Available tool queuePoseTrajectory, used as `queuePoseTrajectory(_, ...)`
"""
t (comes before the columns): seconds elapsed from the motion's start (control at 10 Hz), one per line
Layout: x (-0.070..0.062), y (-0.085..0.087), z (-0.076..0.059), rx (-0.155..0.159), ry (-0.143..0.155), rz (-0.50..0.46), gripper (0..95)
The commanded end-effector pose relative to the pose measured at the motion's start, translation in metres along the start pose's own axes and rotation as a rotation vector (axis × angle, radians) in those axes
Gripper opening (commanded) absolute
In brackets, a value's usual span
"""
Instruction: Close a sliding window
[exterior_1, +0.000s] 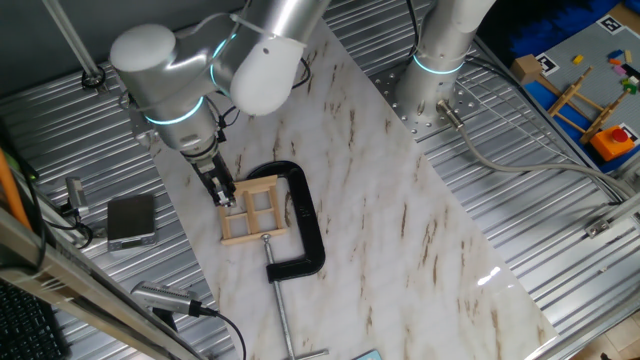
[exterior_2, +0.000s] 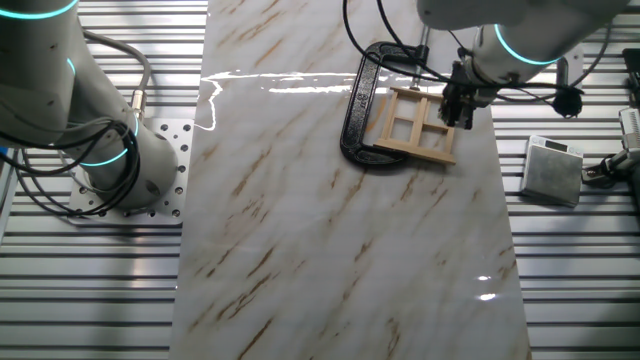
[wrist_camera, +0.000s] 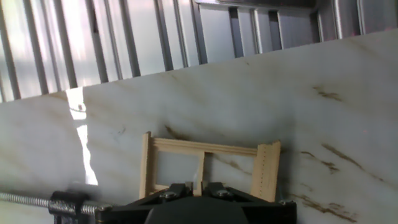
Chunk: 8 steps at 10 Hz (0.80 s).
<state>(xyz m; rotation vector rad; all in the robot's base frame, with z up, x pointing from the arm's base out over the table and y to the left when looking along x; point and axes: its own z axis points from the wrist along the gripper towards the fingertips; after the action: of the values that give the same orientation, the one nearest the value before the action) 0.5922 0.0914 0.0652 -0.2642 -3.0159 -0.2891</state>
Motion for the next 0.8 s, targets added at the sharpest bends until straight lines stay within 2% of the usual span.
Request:
queuePoseTrajectory(0.1,-0.001,0.005,0.004,0.002,-0.005,0.046,38.0)
queuePoseTrajectory(0.3,-0.004,0.007,0.012,0.007,-0.017,0.053,38.0)
queuePoseTrajectory(0.4,-0.004,0.007,0.014,0.018,-0.019,0.051,38.0)
queuePoseTrajectory(0.5,-0.005,0.006,0.016,0.032,-0.022,0.045,38.0)
queuePoseTrajectory(0.6,-0.005,0.005,0.018,0.07,-0.025,0.027,38.0)
queuePoseTrajectory(0.7,-0.006,0.005,0.019,0.085,-0.027,0.019,38.0)
queuePoseTrajectory(0.8,-0.006,0.005,0.021,0.085,-0.025,0.02,38.0)
